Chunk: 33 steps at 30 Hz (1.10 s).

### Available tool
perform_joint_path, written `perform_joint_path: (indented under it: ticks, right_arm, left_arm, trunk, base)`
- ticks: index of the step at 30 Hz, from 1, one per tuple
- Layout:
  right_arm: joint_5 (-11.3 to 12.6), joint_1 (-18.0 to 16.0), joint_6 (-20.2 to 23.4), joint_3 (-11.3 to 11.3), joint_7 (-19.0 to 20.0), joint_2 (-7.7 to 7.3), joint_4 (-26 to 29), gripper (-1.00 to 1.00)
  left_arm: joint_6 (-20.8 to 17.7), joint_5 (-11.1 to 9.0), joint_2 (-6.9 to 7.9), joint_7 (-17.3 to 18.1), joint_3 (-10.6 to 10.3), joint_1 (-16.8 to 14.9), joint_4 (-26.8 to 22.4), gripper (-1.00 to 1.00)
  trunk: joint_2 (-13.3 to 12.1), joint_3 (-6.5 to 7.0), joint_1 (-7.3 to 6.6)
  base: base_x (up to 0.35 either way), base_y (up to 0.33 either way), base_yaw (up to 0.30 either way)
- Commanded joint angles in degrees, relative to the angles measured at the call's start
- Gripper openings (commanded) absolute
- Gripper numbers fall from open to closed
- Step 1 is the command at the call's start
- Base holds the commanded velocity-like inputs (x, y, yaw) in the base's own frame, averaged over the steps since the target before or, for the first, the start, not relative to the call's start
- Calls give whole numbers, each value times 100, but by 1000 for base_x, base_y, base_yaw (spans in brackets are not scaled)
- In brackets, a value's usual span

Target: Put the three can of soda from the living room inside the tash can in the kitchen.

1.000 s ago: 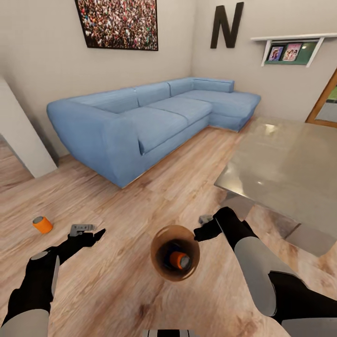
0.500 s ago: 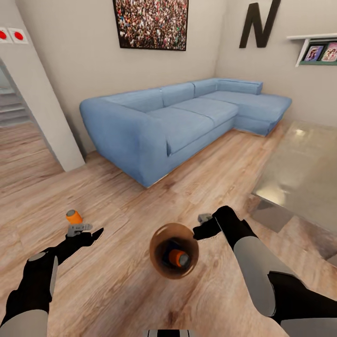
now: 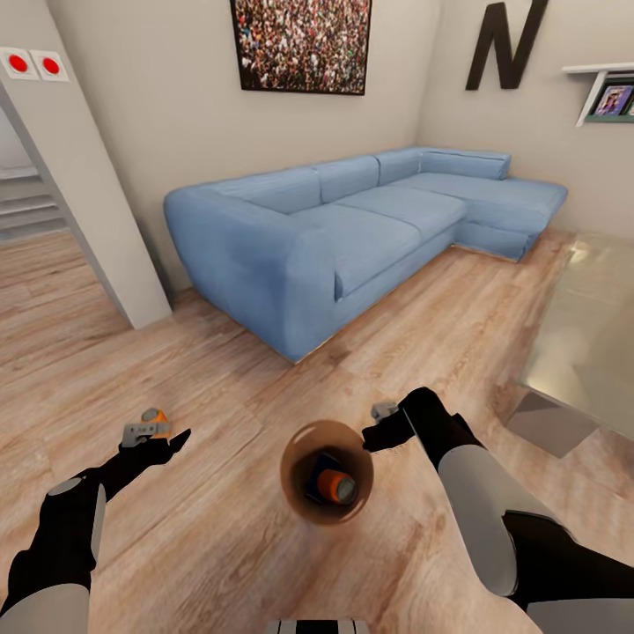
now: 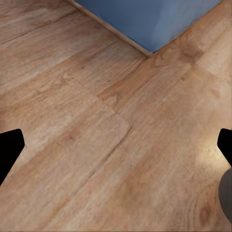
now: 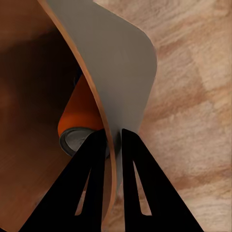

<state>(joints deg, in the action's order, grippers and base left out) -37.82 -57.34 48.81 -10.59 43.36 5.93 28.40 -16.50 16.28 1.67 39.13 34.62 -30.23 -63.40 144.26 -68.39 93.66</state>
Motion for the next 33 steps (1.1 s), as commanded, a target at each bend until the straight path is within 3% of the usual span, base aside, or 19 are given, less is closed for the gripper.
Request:
perform_joint_path:
  ticks: [1, 33]
  right_arm:
    - [174, -3, 67, -19, 26, 7, -1, -100]
    - [178, 4, 67, 4, 23, 166, -18, -100]
  left_arm:
    - [2, 1, 0, 0, 0, 0, 1, 100]
    - [15, -11, -9, -10, 1, 105, 21, 100]
  trunk:
    - [0, 1, -1]
    - [0, -49, -1]
  base:
    - [220, 136, 1]
    - [210, 150, 35]
